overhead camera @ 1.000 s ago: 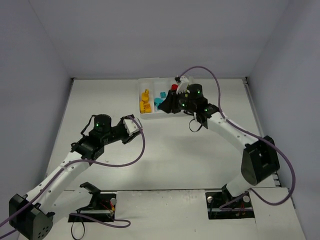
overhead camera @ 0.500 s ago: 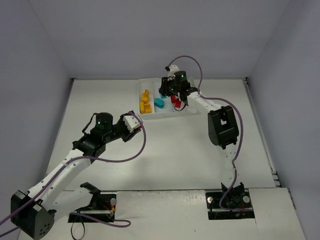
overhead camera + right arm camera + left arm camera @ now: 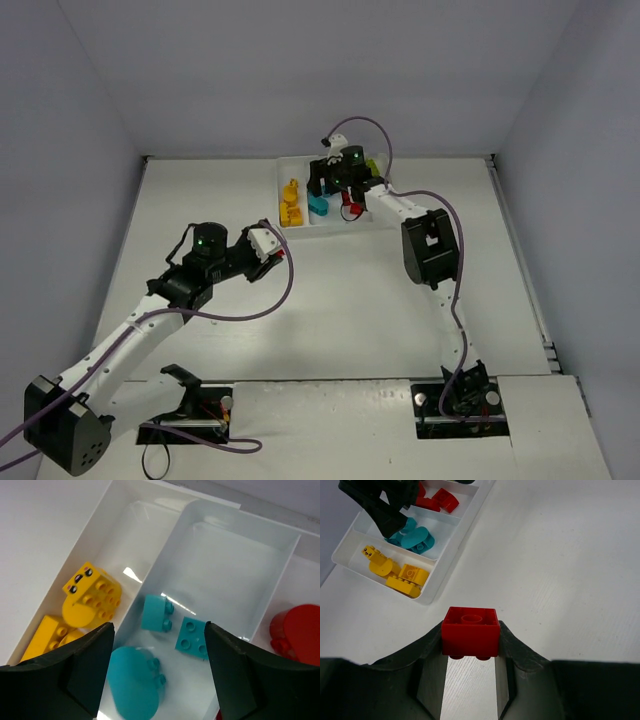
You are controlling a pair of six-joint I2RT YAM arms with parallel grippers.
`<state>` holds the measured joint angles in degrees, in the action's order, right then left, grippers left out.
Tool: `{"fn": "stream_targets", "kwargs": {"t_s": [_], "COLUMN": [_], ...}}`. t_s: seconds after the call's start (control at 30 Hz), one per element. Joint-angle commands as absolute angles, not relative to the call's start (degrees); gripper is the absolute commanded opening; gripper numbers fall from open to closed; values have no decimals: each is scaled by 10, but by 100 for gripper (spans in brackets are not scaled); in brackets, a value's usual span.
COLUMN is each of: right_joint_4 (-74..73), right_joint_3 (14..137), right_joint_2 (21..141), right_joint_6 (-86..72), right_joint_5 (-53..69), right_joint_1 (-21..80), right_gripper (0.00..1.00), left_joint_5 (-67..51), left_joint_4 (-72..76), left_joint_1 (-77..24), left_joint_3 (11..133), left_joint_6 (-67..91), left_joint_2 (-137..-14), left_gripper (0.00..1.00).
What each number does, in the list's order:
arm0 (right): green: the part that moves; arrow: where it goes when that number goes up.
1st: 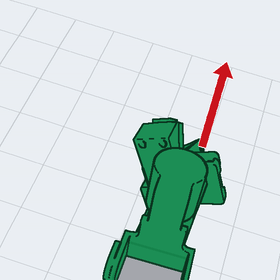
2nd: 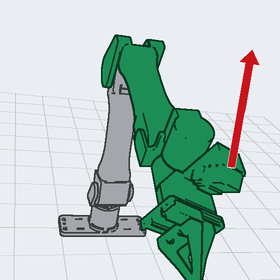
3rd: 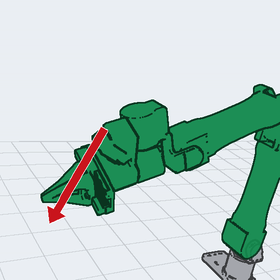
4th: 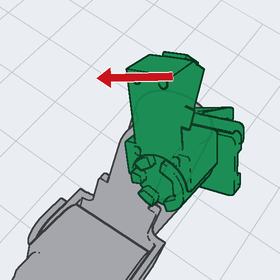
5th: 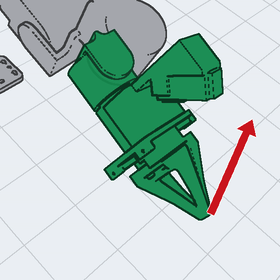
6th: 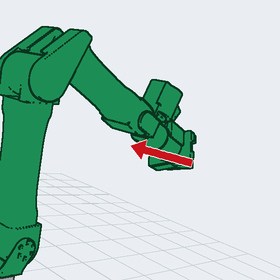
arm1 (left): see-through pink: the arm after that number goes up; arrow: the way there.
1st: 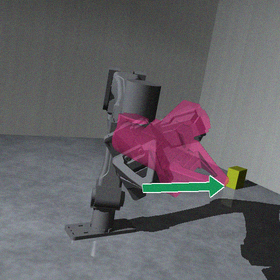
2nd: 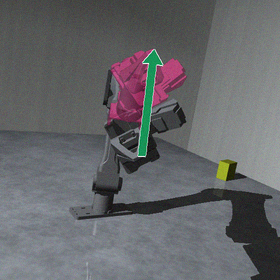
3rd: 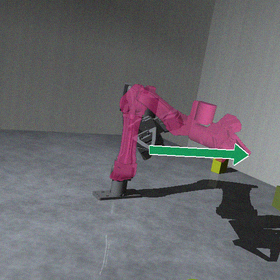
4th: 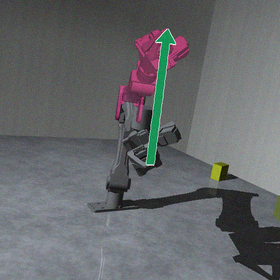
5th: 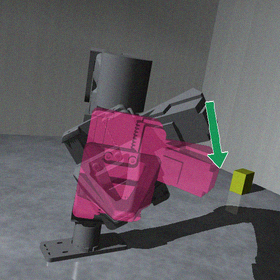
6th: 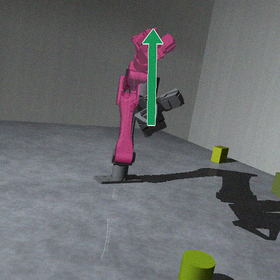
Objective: Sort the legos into containers by color
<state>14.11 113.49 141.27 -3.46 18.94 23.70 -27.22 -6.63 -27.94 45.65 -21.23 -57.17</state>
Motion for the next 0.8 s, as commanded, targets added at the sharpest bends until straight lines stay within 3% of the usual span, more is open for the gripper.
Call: {"fn": "stream_targets", "kwargs": {"t_s": [0.0, 0.37, 0.57, 0.77], "right_joint_4": [194, 248, 271, 320], "right_joint_3": [1096, 790, 687, 621], "right_joint_2": [1290, 953, 852, 805], "right_joint_6": [-48, -193, -256, -290], "right_joint_5": [213, 402, 457, 432], "right_joint_1": [236, 247, 281, 343], "right_gripper": [70, 66, 67, 69], "left_joint_5": [-291, -328, -337, -344], "left_joint_4": [-37, -10, 10, 17], "left_joint_1": [-275, -276, -278, -277], "left_joint_3": [489, 459, 454, 454], "left_joint_6": [-219, -243, -245, -238], "left_joint_2": [-566, -531, -518, -519], "left_gripper": [0, 5, 6, 6]}}
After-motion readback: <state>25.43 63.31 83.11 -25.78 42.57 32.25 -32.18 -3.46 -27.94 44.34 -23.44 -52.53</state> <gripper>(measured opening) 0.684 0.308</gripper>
